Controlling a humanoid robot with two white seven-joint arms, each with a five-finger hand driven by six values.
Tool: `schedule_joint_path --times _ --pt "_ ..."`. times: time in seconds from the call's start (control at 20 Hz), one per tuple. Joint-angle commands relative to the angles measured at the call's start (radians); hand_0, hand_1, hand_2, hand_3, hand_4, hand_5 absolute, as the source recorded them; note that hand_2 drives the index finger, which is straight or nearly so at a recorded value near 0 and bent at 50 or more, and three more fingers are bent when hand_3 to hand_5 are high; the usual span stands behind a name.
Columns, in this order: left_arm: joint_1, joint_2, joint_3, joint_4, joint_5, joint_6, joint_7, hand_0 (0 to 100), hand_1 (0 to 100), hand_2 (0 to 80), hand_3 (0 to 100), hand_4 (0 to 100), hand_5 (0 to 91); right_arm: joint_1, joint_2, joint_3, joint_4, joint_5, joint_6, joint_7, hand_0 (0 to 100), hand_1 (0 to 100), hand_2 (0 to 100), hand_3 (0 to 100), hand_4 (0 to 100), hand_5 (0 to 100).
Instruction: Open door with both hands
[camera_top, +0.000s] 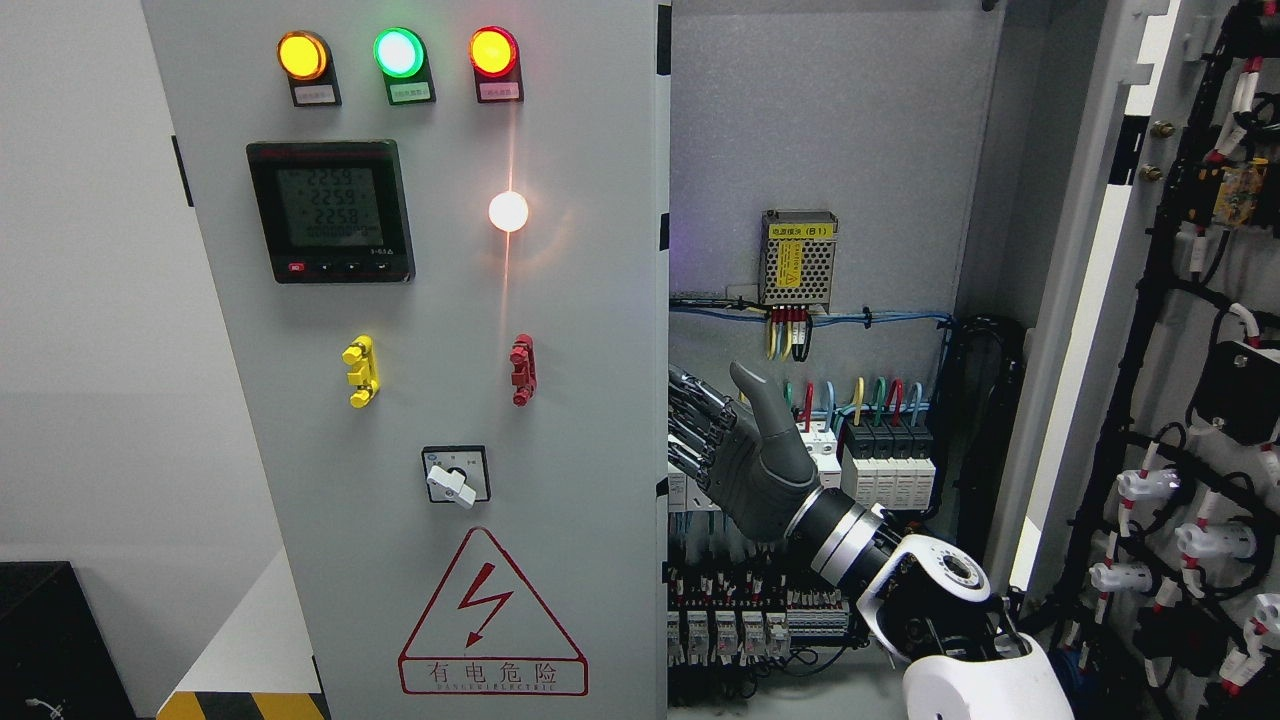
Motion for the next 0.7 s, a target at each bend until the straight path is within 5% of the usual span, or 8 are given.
schedule_joint_path --times 0.0,0.65 --pt "0.0 0.0 0.026 0.029 0.034 0.0 0.0 0 0 0.0 0 0 0.0 -0.008 -0.021 -0.003 0.042 0.0 0.0 0.027 19 0 0 0 0 0" --pt "0.0 0.0 0.026 0.029 0.034 0.0 0.0 0 0 0.0 0 0 0.0 -0.009 -0.023 -0.003 0.024 0.0 0.0 0.035 19 0 0 0 0 0"
